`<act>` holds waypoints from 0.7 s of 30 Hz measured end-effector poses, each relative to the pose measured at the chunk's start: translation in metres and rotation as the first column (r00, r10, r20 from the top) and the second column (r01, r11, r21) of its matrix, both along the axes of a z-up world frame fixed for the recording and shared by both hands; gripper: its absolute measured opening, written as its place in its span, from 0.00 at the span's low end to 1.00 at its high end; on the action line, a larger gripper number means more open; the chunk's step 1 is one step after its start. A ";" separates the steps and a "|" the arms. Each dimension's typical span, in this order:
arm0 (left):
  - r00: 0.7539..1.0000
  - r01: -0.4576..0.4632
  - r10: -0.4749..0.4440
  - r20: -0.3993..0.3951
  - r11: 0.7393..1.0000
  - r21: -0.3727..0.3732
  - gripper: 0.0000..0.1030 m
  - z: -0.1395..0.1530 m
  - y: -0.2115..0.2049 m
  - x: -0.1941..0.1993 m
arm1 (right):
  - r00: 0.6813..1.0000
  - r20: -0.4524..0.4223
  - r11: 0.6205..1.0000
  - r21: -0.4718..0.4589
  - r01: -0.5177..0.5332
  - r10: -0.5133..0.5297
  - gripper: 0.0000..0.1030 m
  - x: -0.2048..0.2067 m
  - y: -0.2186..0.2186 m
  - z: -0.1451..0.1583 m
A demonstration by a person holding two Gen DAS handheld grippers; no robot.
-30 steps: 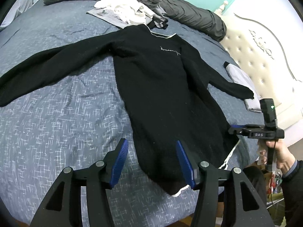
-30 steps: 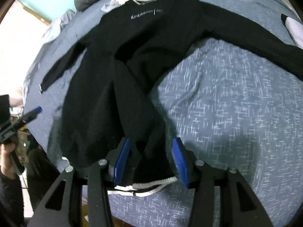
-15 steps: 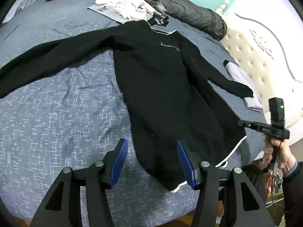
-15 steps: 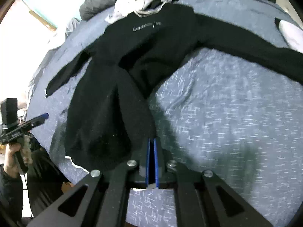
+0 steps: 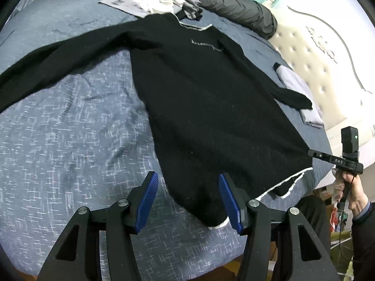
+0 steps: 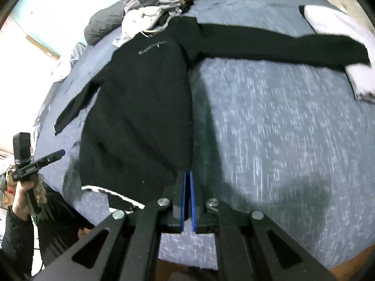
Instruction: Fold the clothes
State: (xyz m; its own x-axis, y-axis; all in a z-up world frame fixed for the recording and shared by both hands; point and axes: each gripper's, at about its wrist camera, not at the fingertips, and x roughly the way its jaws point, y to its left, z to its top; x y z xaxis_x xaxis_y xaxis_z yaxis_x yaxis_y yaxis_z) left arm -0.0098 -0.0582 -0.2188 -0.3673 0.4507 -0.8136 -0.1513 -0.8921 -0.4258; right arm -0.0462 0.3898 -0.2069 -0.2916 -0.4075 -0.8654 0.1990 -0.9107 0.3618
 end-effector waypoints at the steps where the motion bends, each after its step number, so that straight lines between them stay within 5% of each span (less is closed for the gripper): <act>1: 1.000 0.006 -0.006 0.011 1.000 0.003 0.56 -0.002 0.002 0.000 | 1.000 0.008 1.000 0.004 0.002 -0.002 0.03 0.000 -0.001 -0.003; 17: 0.992 -0.018 0.012 0.123 0.999 0.046 0.57 -0.036 0.000 0.002 | 0.999 -0.034 0.999 -0.038 0.035 -0.036 0.03 -0.009 0.005 0.008; 21: 0.992 -0.016 0.010 0.128 0.999 0.051 0.57 -0.036 0.002 0.002 | 0.999 -0.013 0.998 -0.063 0.030 -0.031 0.11 -0.011 0.000 0.002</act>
State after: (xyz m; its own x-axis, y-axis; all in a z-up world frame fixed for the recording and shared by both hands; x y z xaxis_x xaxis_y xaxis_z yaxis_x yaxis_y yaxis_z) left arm -0.0079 -0.0558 -0.2548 -0.2677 0.4896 -0.8298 -0.0812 -0.8697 -0.4869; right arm -0.0577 0.3902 -0.2050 -0.3166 -0.4518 -0.8341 0.1773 -0.8920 0.4158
